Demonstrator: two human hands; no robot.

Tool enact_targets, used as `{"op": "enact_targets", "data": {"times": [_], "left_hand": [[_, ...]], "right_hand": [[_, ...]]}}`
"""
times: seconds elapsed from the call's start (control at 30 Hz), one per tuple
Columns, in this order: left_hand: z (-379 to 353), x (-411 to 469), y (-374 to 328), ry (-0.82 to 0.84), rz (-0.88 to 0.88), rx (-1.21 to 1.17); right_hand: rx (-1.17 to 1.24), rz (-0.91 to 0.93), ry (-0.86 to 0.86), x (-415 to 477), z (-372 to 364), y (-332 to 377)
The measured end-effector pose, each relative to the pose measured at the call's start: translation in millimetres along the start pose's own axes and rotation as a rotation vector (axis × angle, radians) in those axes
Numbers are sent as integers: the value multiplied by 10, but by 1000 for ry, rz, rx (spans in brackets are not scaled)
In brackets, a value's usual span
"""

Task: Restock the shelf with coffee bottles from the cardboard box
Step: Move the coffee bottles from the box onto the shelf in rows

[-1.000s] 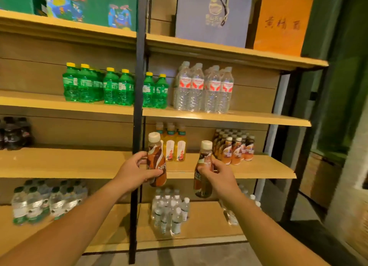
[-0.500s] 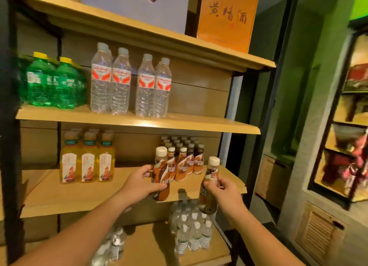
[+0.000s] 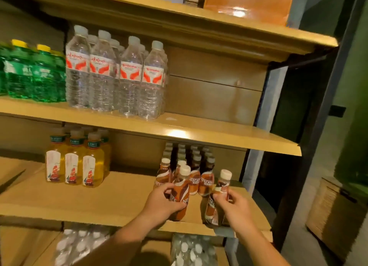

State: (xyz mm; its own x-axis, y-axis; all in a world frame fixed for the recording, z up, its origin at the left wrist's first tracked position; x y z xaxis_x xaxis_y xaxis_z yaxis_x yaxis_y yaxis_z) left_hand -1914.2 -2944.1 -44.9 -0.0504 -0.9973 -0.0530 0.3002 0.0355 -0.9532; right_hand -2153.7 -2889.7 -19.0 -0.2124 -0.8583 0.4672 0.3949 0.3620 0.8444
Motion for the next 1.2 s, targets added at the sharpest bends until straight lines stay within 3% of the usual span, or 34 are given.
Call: {"op": "enact_targets", "data": {"times": [0.47,0.73,1.2], "left_hand": [[-798,-83,-48,-484,136,-130],[-1019,-102,-44,-525,63,46],[-1115,271,-6,-664,131,193]], "right_hand": [[146,72,154,503,81,-569],[142,131,309,554,138,-740],[217,102,322,874,-14,-956]]}}
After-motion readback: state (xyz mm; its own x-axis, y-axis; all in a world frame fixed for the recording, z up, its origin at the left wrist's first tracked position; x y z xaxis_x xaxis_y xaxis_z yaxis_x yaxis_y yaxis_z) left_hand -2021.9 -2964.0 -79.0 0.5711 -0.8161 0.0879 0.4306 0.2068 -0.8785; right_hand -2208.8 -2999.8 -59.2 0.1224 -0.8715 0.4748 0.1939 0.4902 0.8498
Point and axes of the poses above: each hand's wrist, its own x-axis towards the middle knuckle, its own z-axis out of the back of the hand, y = z × x, the point moved 6 cm from there along x, towards the middle knuckle, and after that the axes turned 15 degrees about z, right-handed, at the moved point
